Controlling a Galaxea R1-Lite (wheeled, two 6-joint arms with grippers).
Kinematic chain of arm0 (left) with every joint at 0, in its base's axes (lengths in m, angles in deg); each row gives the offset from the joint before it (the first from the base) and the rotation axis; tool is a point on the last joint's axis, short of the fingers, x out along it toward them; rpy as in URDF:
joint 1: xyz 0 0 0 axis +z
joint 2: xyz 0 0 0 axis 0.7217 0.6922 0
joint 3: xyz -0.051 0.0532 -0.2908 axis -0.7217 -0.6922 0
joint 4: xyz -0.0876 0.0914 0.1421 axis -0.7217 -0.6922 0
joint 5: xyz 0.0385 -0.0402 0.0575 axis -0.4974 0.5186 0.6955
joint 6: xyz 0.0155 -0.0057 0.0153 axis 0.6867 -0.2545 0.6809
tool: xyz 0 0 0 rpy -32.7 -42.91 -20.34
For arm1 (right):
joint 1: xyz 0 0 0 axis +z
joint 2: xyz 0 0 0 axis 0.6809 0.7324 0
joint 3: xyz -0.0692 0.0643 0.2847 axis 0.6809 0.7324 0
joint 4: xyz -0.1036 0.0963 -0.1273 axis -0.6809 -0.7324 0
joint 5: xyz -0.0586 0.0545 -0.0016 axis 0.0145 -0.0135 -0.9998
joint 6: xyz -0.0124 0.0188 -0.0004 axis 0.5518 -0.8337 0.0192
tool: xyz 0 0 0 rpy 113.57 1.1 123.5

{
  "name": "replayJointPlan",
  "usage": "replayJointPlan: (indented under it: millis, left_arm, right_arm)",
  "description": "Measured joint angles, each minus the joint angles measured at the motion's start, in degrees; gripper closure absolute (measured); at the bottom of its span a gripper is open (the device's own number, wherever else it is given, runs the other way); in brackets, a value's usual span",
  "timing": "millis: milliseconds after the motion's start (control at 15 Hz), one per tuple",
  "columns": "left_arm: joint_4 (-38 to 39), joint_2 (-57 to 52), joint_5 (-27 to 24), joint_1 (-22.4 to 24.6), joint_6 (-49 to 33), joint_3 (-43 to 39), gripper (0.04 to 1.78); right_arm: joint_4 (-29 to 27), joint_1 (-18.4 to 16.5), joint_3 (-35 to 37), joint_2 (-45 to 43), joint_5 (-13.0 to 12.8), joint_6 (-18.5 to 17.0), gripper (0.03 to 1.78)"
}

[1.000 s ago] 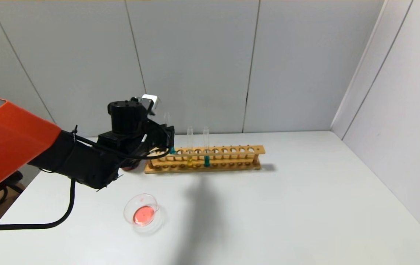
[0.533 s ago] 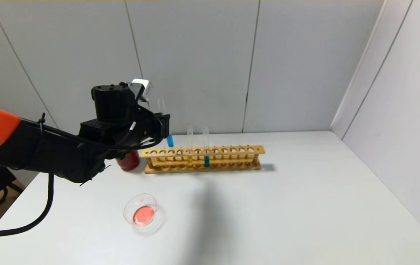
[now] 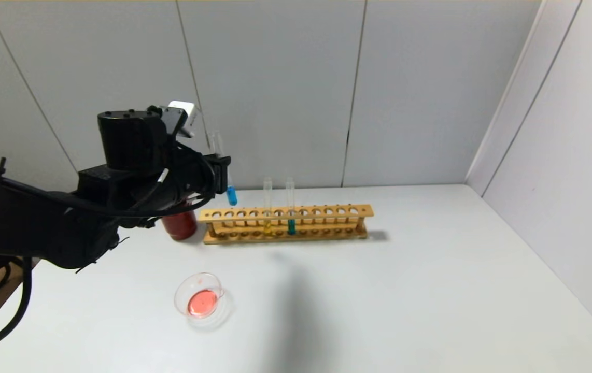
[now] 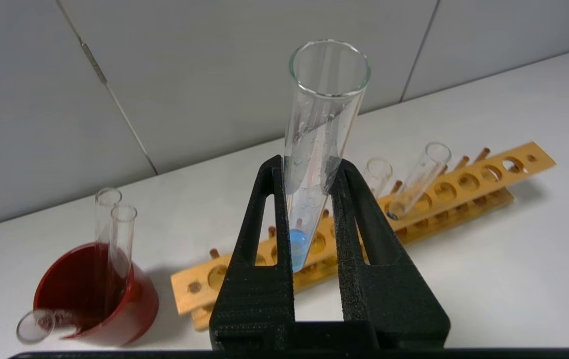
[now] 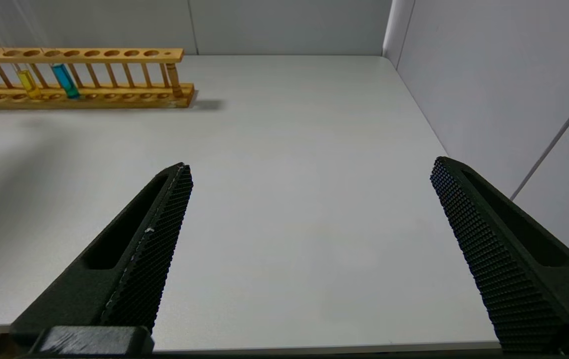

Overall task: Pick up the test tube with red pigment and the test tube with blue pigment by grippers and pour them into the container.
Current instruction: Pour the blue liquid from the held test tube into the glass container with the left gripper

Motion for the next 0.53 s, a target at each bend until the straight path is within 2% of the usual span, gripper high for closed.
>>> replayJointPlan:
  millis: [133,400,533]
  left_arm:
    - [-1.68,-3.12,-0.09,0.16,0.04,-1.99,1.52]
    - [-11.68,-10.41,-0.50,0.90,0.85,-4.50,1.52]
    - [-12.81,-13.45,-0.50,1.00,2.43,-7.17,1.52]
  right_arm:
    - [-0.02,0.00,0.00,0.00,-0.02,-0.02,0.06]
    - [-0.05,0.00,0.00,0.00,0.00,0.00,0.06]
    - [-0.05,0.00,0.00,0.00,0.00,0.00,0.06]
